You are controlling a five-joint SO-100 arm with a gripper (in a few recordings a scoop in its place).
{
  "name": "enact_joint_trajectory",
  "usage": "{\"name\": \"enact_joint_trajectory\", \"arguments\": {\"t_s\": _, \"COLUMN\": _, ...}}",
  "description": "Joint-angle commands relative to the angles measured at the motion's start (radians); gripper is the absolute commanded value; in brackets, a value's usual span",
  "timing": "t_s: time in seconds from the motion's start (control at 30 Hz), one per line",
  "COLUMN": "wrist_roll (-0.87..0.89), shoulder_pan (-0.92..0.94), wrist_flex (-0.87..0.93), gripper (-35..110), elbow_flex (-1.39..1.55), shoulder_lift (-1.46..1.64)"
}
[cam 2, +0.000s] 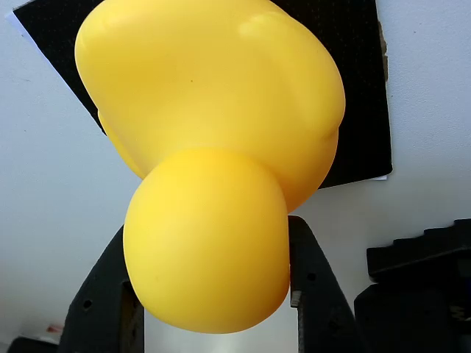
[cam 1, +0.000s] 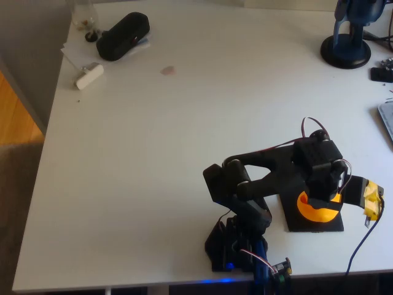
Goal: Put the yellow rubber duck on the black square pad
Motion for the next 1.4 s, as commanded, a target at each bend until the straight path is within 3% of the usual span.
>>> {"name": "enact_joint_trajectory", "arguments": {"t_s": 0.0, "wrist_roll": -0.009, "shoulder_pan": -0.002, "wrist_flex": 0.006, "gripper": 11, "elbow_flex": 0.012, "shoulder_lift": 0.011}}
{"name": "enact_joint_trajectory", "arguments": {"t_s": 0.13, "wrist_roll": -0.017, "shoulder_pan": -0.008, "wrist_flex": 0.006, "gripper": 15, "elbow_flex": 0.012, "shoulder_lift": 0.011}}
{"name": "enact_joint_trajectory", "arguments": {"t_s": 0.37, "wrist_roll": -0.018, "shoulder_pan": -0.008, "wrist_flex": 0.017, "gripper": 34, "elbow_flex": 0.012, "shoulder_lift": 0.012}}
{"name": "enact_joint_trajectory", "arguments": {"t_s": 0.63, "wrist_roll": -0.017, "shoulder_pan": 0.002, "wrist_flex": 0.02, "gripper": 34, "elbow_flex": 0.011, "shoulder_lift": 0.02}}
{"name": "enact_joint_trajectory", "arguments": {"t_s": 0.83, "wrist_roll": -0.015, "shoulder_pan": 0.002, "wrist_flex": 0.032, "gripper": 34, "elbow_flex": 0.012, "shoulder_lift": 0.19}}
{"name": "enact_joint_trajectory", "arguments": {"t_s": 1.07, "wrist_roll": -0.017, "shoulder_pan": -0.014, "wrist_flex": 0.27, "gripper": 34, "elbow_flex": -0.002, "shoulder_lift": 0.434}}
{"name": "enact_joint_trajectory", "arguments": {"t_s": 1.37, "wrist_roll": -0.003, "shoulder_pan": -0.233, "wrist_flex": 0.31, "gripper": 34, "elbow_flex": -0.029, "shoulder_lift": 0.609}}
